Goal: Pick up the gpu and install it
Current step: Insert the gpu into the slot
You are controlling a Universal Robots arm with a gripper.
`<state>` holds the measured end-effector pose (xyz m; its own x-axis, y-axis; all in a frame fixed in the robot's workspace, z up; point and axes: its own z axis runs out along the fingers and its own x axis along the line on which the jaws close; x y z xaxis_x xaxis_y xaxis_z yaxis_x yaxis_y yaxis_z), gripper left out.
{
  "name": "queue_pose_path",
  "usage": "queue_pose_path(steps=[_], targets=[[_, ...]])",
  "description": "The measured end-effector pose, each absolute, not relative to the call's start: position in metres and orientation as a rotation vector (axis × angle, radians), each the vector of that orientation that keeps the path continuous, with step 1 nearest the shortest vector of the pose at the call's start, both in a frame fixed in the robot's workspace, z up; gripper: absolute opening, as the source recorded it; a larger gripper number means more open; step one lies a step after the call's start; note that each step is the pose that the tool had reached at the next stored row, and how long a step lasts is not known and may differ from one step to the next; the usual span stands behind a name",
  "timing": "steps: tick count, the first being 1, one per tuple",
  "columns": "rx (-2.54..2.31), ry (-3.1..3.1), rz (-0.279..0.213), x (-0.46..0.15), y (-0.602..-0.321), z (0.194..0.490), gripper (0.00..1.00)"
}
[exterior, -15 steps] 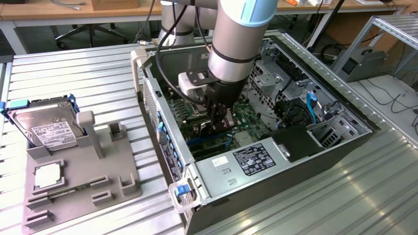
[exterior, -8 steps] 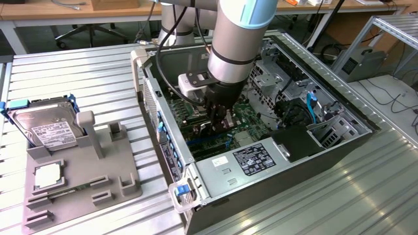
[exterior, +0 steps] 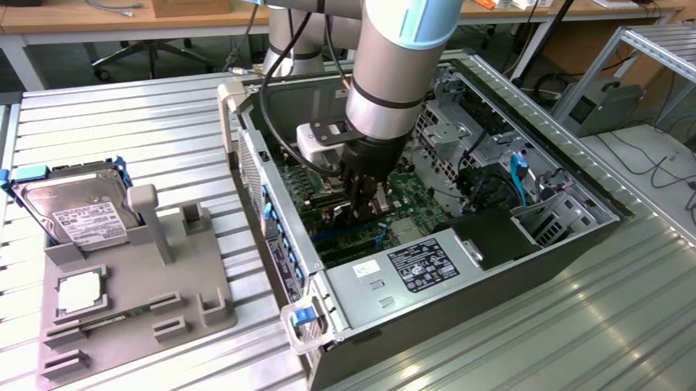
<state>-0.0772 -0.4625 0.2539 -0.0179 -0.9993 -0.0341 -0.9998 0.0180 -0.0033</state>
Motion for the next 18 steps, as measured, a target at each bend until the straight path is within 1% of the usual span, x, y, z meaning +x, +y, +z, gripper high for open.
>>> queue_pose_path(steps=[18], targets=[[-2.183, 2.222, 0.034, -0.0772, -0.4625, 0.2470, 0.27]])
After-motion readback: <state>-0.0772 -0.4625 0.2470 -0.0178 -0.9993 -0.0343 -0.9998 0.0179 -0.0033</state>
